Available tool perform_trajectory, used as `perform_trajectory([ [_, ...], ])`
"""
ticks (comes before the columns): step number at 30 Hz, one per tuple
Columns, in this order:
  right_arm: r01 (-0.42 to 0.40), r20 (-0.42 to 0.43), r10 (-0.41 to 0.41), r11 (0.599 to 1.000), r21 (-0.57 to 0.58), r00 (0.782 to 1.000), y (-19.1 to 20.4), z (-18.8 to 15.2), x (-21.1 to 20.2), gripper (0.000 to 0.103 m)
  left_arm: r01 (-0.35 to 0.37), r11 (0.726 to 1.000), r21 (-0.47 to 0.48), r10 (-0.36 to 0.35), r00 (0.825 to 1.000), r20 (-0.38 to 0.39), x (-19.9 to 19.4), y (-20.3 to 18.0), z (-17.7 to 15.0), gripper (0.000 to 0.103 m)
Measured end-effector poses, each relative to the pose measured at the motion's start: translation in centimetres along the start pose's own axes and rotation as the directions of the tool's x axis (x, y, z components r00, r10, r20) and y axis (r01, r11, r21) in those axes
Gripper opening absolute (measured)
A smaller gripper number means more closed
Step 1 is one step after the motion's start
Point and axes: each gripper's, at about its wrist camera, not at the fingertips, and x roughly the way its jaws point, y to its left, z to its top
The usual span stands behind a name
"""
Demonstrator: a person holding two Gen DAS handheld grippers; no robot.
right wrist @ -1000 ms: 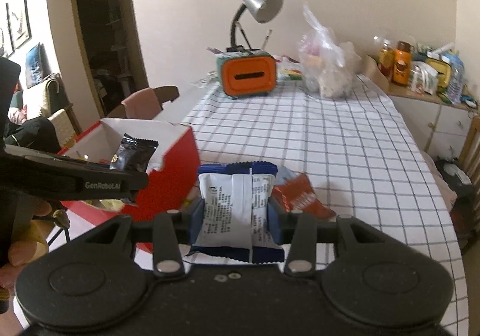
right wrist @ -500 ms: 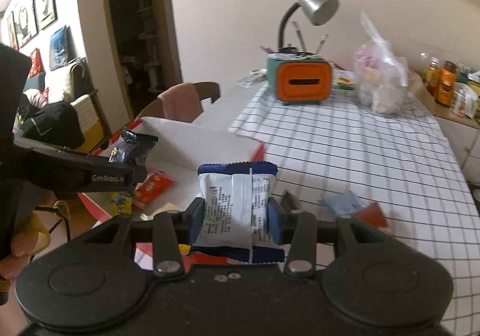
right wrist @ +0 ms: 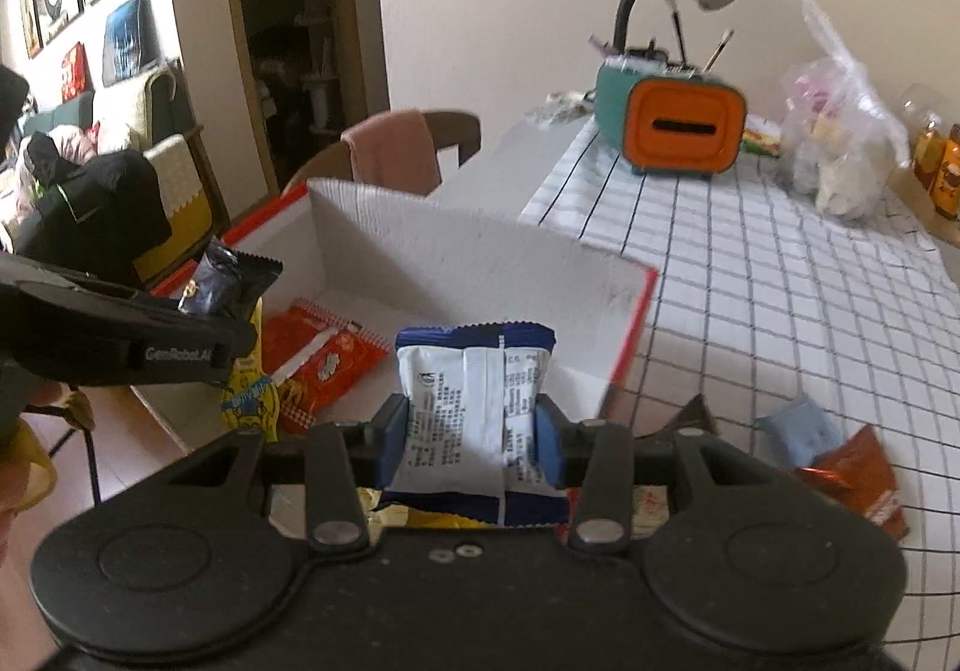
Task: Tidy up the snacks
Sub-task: 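Carry the black snack pack and white packet into the red box with both tools, then open the left tool releasing the black pack while the right tool releases the white packet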
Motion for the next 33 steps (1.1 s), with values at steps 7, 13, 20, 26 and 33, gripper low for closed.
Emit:
perform_trajectory([
  [7, -0.006, -0.052, 0.004, 1.0, -0.026, 0.999, 1.2, -0.2, 2.2, 0.042, -0.011, 0.999, 0.04, 0.012, 1.0, -0.023, 1.8, -0.6, -0.5, 0.034],
  [13, -0.022, -0.076, 0.019, 0.999, -0.04, 0.997, 1.8, -0.5, 2.9, 0.042, -0.013, 0.998, 0.067, 0.016, 0.999, -0.044, 2.9, -1.3, -1.0, 0.034],
  [20, -0.013, -0.079, 0.007, 0.997, -0.077, 0.997, 2.1, -0.6, 3.1, 0.042, -0.013, 0.998, 0.063, 0.017, 0.997, -0.069, 3.8, -1.3, -1.3, 0.034],
  [26, -0.013, -0.076, 0.006, 0.996, -0.091, 0.997, 2.3, -0.7, 3.1, 0.043, 0.002, 0.999, 0.046, 0.002, 0.997, -0.073, 3.8, -1.1, -1.8, 0.034],
  [33, -0.021, -0.074, 0.016, 0.997, -0.068, 0.997, 2.0, -0.8, 2.6, 0.047, -0.006, 0.999, 0.034, 0.007, 0.998, -0.056, 2.9, -0.7, -2.0, 0.044],
])
